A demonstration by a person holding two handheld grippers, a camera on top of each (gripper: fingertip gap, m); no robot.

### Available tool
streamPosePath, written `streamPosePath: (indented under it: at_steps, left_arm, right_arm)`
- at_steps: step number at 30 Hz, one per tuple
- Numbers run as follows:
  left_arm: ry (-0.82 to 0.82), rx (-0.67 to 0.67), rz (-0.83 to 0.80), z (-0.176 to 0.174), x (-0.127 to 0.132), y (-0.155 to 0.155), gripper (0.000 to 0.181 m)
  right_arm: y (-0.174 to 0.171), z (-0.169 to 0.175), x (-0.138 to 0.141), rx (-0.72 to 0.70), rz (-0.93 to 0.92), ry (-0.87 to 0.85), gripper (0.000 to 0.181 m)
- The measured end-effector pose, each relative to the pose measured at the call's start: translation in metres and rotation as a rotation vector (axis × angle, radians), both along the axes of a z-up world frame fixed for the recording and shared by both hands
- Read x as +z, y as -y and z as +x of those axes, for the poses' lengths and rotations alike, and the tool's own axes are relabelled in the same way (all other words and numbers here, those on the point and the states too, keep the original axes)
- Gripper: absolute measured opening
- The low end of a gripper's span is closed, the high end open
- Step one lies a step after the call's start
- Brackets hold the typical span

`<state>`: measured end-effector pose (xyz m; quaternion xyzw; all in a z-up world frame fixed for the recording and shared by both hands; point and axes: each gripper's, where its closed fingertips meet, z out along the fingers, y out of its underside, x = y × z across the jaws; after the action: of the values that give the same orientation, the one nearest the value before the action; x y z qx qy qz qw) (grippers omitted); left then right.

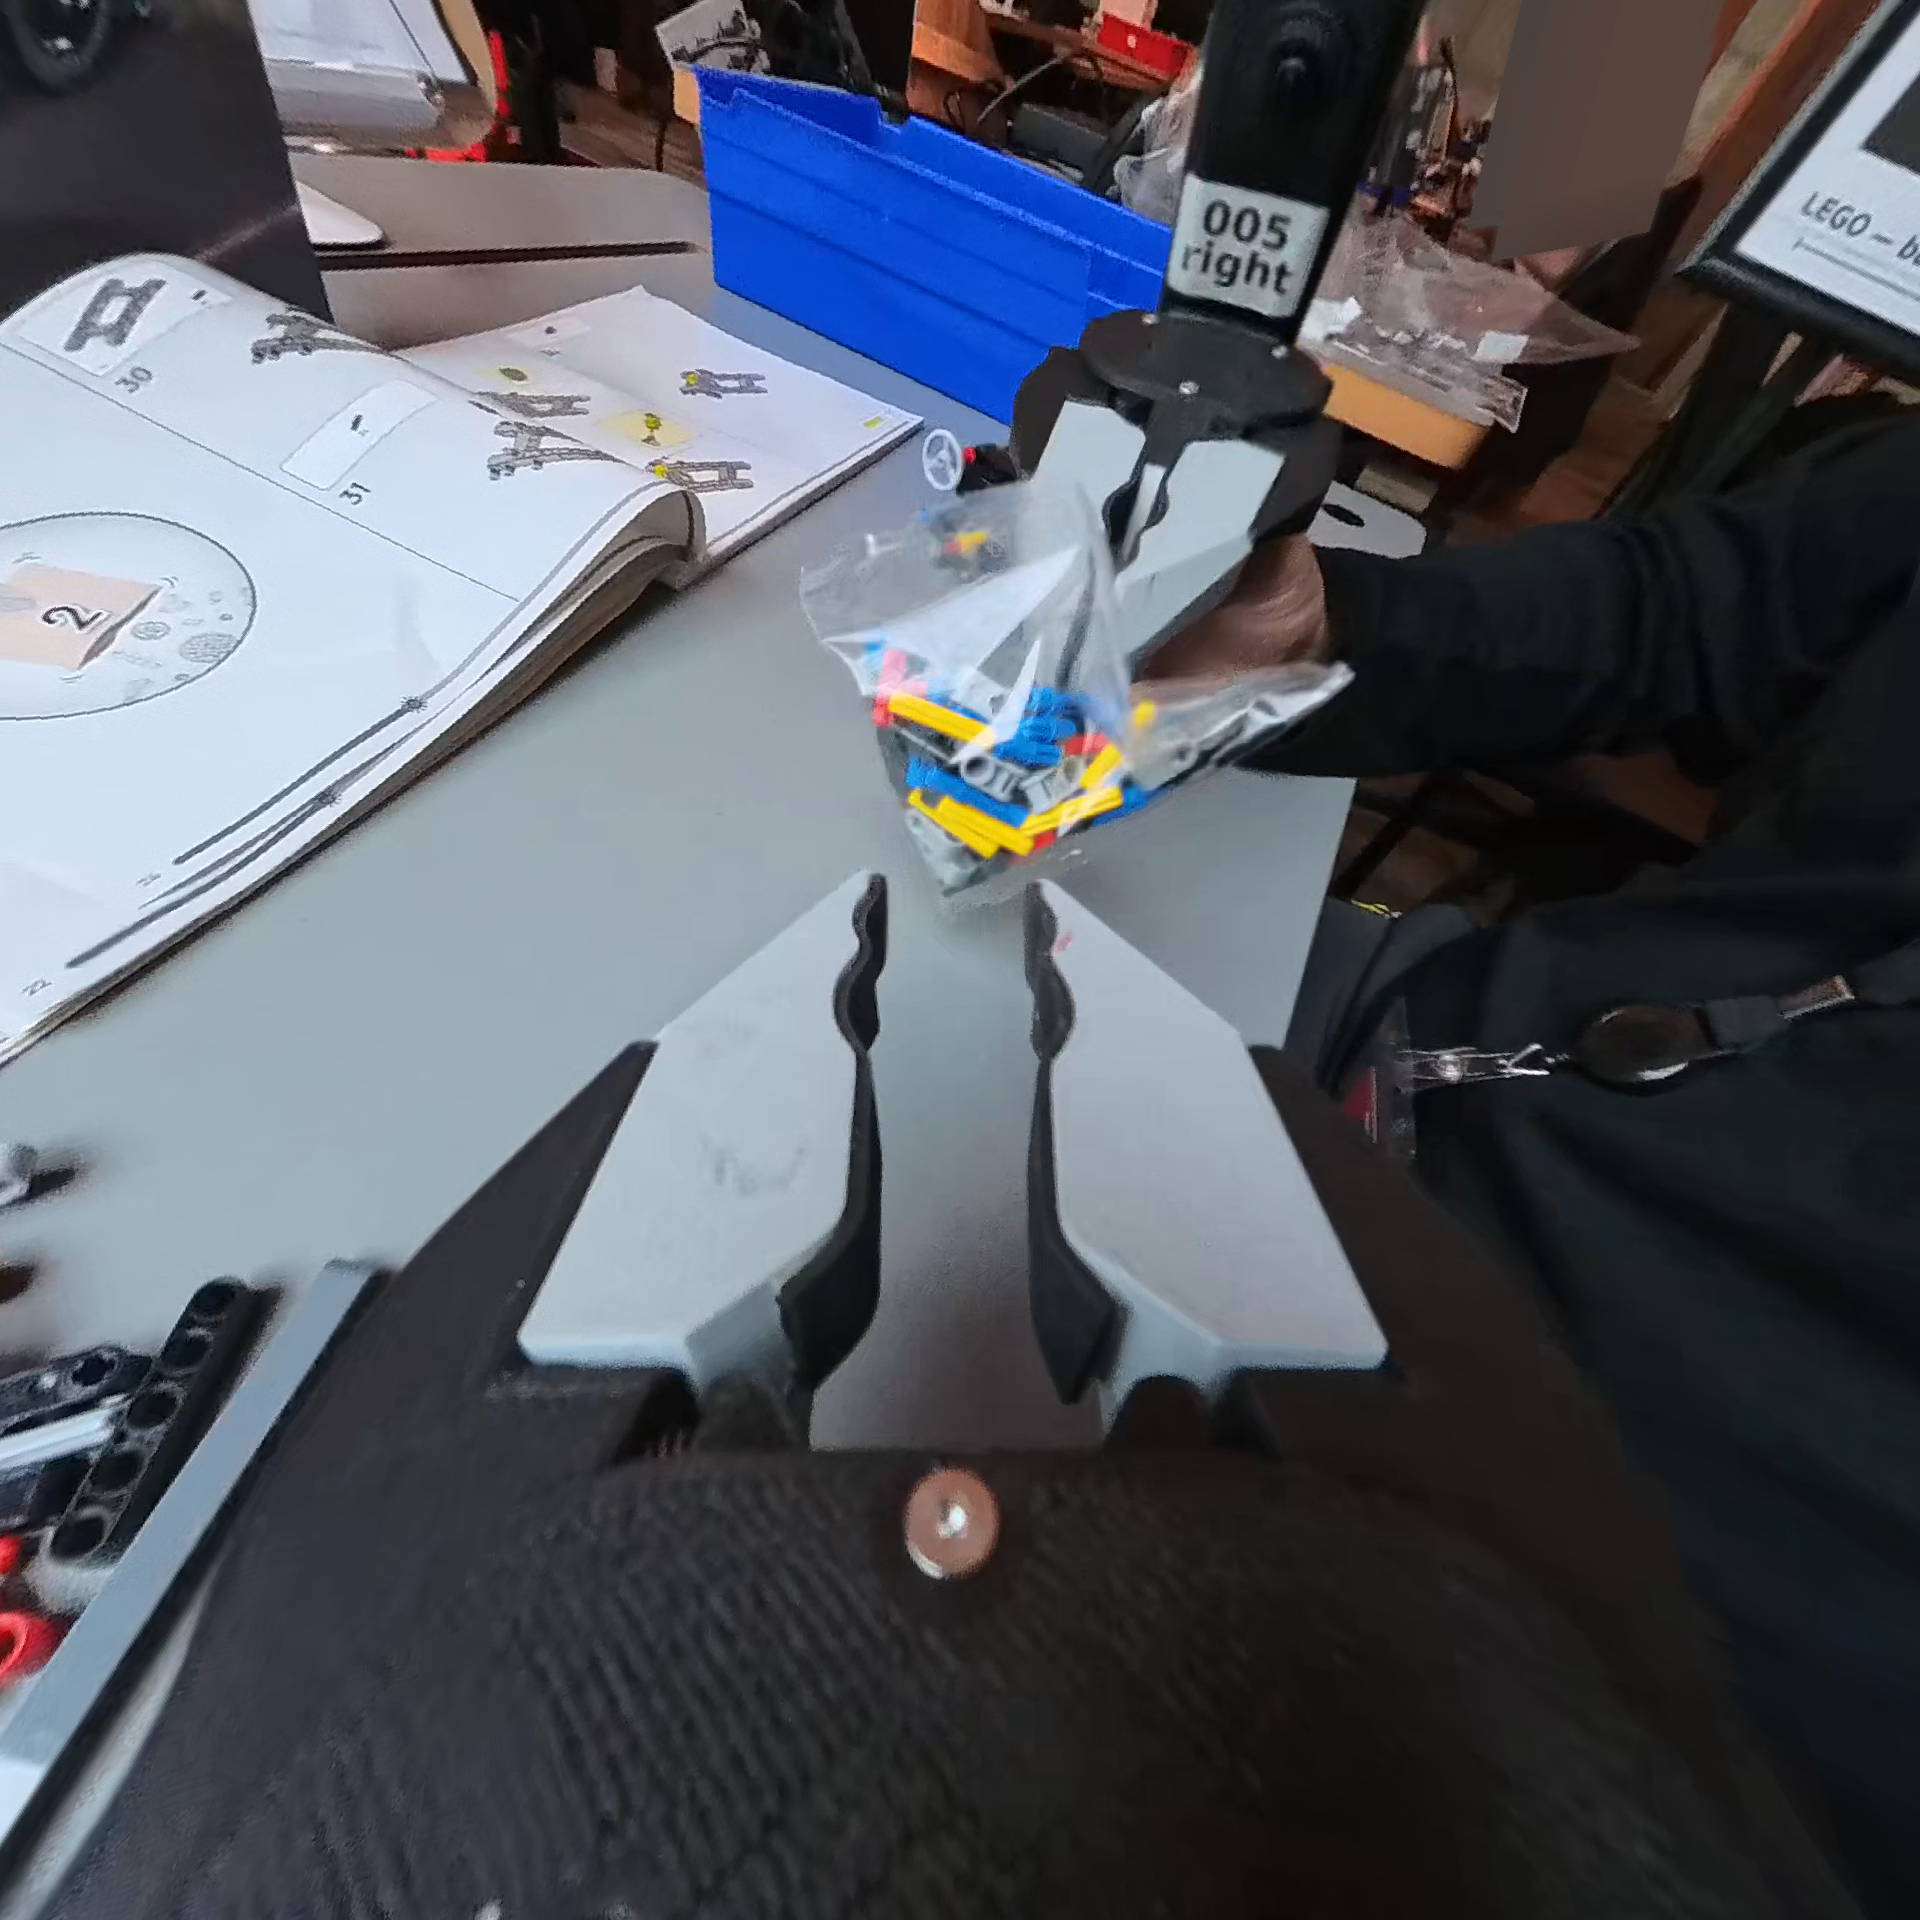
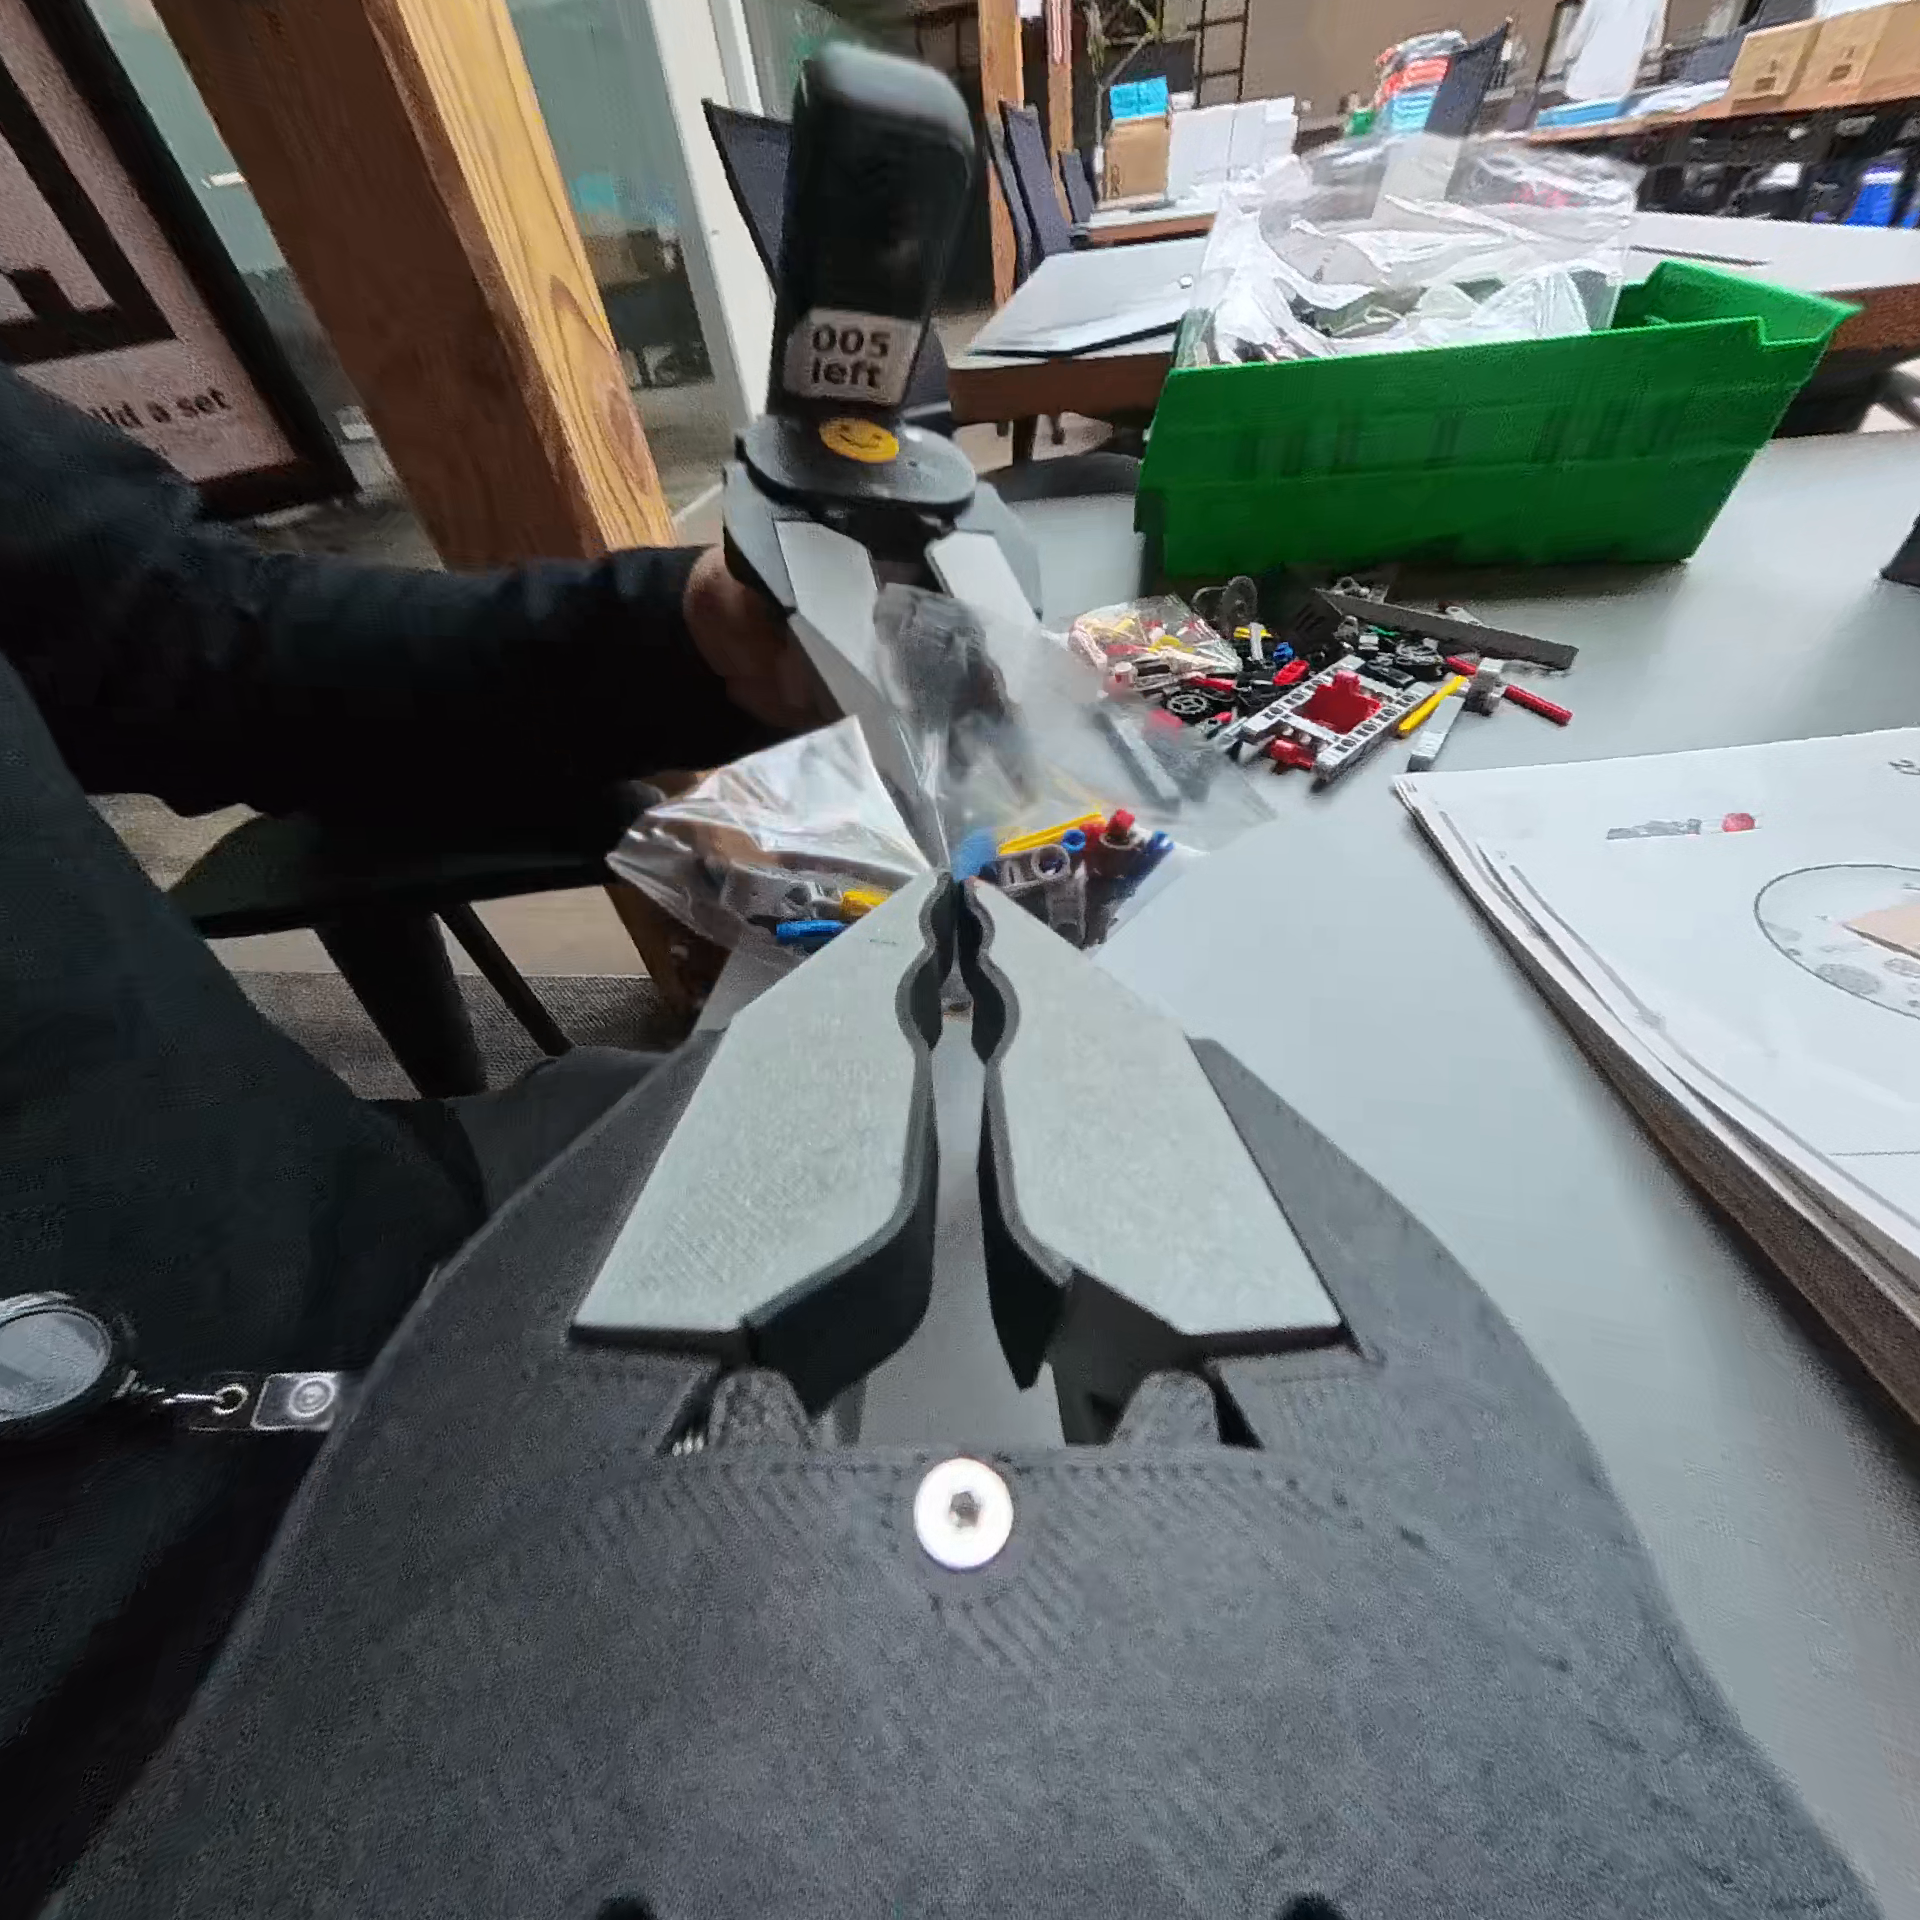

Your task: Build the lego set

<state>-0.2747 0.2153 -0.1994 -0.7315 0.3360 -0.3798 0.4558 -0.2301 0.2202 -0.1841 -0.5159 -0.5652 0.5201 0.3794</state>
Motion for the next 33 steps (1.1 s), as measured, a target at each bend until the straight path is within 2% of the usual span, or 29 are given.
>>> streamPosePath:
  at_steps: [2, 5, 7, 16, 22, 25, 30, 33]
  left_arm:
    - [0.004, -0.002, 0.009, 0.008, 0.0, -0.005, 0.02]
    - [0.11, -0.017, 0.014, 0.027, 0.022, -0.006, 0.019]
    - [0.107, 0.001, 0.016, 0.033, 0.029, -0.01, 0.022]
    - [0.025, -0.033, 0.006, 0.052, 0.027, -0.006, 0.023]
    - [-0.034, -0.039, 0.043, 0.054, 0.021, -0.003, 0.0]
    - [-0.09, 0.0, 0.094, 0.051, 0.021, -0.006, 0.0]
    - [-0.131, 0.071, 0.087, 0.035, 0.016, -0.009, 0.0]
    - [-0.125, 0.121, 0.07, 0.024, 0.008, -0.012, 0.0]
  right_arm:
    - [0.001, 0.004, 0.007, 0.027, -0.047, -0.043, 0.0]
    - [0.001, 0.006, 0.008, 0.052, -0.085, -0.051, 0.0]
    - [0.003, 0.006, 0.008, 0.06, -0.064, -0.046, 0.0]
    - [0.018, 0.007, 0.005, 0.139, 0.091, -0.014, 0.0]
    - [0.017, 0.008, 0.004, 0.139, 0.089, -0.004, 0.0]
    - [0.011, 0.007, 0.003, 0.109, 0.082, 0.007, 0.0]
    - [-0.016, 0.009, 0.001, -0.04, 0.011, 0.05, 0.0]
    - [-0.02, 0.01, -0.007, -0.095, 0.06, 0.096, 0.0]
